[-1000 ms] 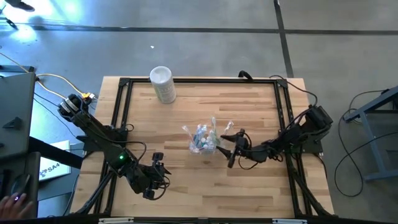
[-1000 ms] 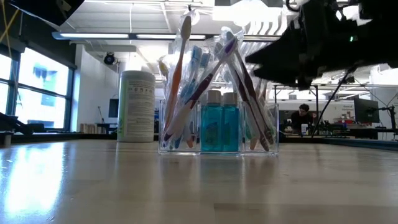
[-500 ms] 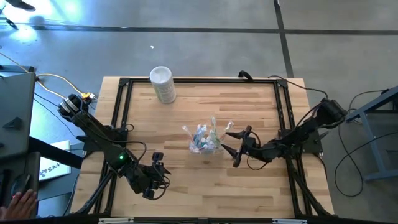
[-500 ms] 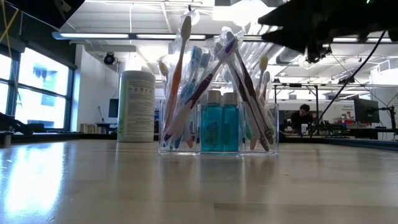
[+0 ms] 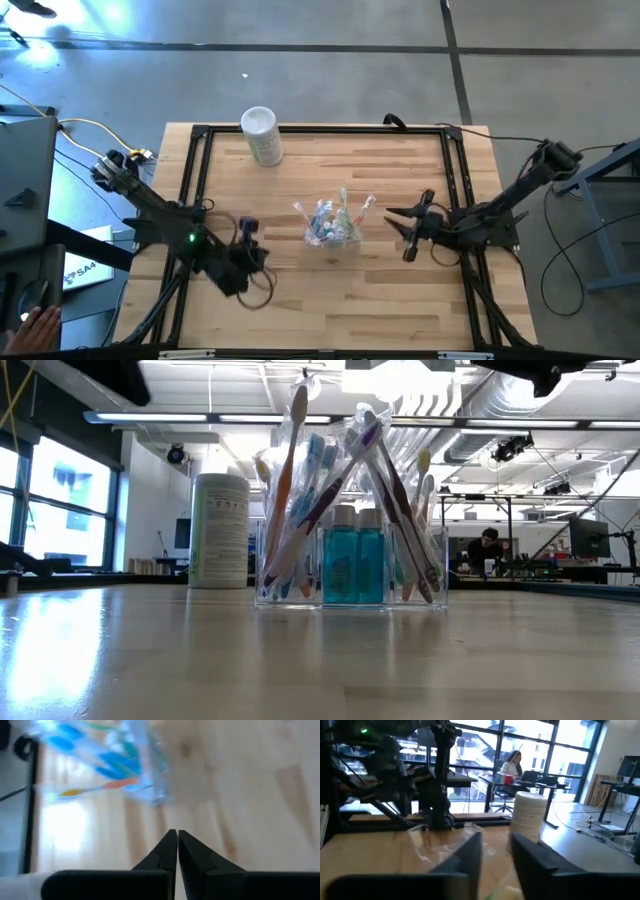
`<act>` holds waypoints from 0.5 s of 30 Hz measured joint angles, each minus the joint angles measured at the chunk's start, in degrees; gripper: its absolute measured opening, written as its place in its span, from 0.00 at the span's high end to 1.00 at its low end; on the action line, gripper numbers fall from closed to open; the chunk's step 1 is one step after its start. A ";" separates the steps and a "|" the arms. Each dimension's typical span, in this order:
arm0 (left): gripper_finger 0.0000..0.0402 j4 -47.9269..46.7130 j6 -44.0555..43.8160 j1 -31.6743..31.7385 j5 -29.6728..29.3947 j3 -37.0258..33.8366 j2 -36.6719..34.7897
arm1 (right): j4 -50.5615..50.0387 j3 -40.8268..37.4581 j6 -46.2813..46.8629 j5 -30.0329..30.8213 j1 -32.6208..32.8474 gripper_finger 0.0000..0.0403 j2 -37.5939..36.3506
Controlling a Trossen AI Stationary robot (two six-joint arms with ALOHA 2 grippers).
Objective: Pick & Place toothbrushing station
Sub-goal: Return to Home Position
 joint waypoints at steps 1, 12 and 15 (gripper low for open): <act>0.97 -0.57 1.13 1.60 0.00 0.02 -1.18 | -3.69 0.00 0.49 -0.02 0.00 0.82 -2.62; 0.99 16.72 19.32 29.20 26.07 -12.56 -19.88 | -33.54 -2.64 17.10 -21.15 -6.40 0.99 -25.25; 1.00 22.97 20.74 36.64 32.68 -19.05 -24.39 | -27.32 -8.30 15.02 -31.08 -10.46 0.99 -26.88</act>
